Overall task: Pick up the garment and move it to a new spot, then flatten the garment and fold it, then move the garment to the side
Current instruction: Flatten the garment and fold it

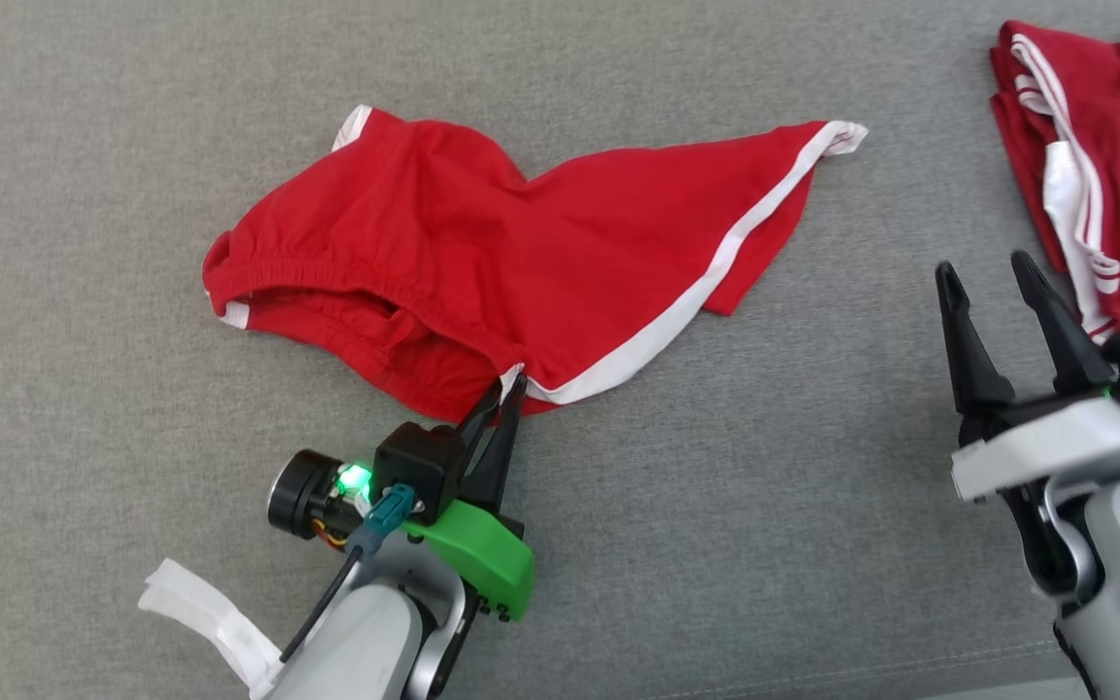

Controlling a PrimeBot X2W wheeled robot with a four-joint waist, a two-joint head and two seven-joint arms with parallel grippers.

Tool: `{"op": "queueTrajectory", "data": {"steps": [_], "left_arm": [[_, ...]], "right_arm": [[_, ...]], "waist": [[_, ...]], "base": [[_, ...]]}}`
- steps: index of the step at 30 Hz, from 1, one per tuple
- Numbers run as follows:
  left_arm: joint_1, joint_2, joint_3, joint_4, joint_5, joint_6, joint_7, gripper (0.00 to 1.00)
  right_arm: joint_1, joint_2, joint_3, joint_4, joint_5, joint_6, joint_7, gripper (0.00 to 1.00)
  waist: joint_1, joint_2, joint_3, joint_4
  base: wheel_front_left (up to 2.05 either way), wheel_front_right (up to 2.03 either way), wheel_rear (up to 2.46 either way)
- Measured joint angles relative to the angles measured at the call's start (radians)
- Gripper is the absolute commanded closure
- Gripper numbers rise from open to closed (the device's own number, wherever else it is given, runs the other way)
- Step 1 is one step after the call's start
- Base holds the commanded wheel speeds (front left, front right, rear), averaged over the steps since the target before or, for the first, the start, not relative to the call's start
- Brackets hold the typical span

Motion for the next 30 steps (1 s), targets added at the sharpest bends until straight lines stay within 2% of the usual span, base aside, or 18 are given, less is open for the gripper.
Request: {"op": "queueTrajectory", "data": {"steps": [10,15,16,17,22,30], "left_arm": [[-0.064,-0.020,-0.033,0.008,0.007,0.000,-0.034,1.00],[-0.082,-0.025,-0.040,0.025,0.005,0.001,-0.056,1.00],[-0.085,-0.025,-0.041,0.029,0.004,0.001,-0.061,1.00],[-0.086,-0.026,-0.041,0.033,0.004,0.003,-0.066,1.00],[-0.086,-0.026,-0.035,0.039,0.002,0.017,-0.095,1.00],[-0.101,0.008,0.013,-0.026,0.015,0.058,-0.171,1.00]], "right_arm": [[-0.316,-0.034,0.140,0.259,0.090,0.000,-0.005,0.00],[-0.420,-0.048,0.227,0.354,0.136,0.000,-0.012,0.00],[-0.433,-0.053,0.238,0.368,0.144,0.000,-0.012,0.56],[-0.443,-0.059,0.249,0.374,0.153,0.000,-0.013,1.00],[-0.451,-0.080,0.260,0.347,0.169,0.000,-0.017,1.00],[-0.381,-0.119,0.183,0.173,0.122,0.000,-0.017,1.00]], "waist": [[0.0000,0.0000,0.081,0.065],[0.0000,0.0000,0.098,0.095],[0.0001,0.0000,0.099,0.100],[0.0000,0.0000,0.099,0.105],[0.0000,0.0000,0.085,0.107],[0.0001,0.0000,0.047,0.093]], "base": [[0.00,0.00,0.00],[0.00,0.00,0.00],[0.00,0.00,0.00],[0.00,0.00,0.00],[0.00,0.00,0.00],[0.00,0.00,0.00]]}}
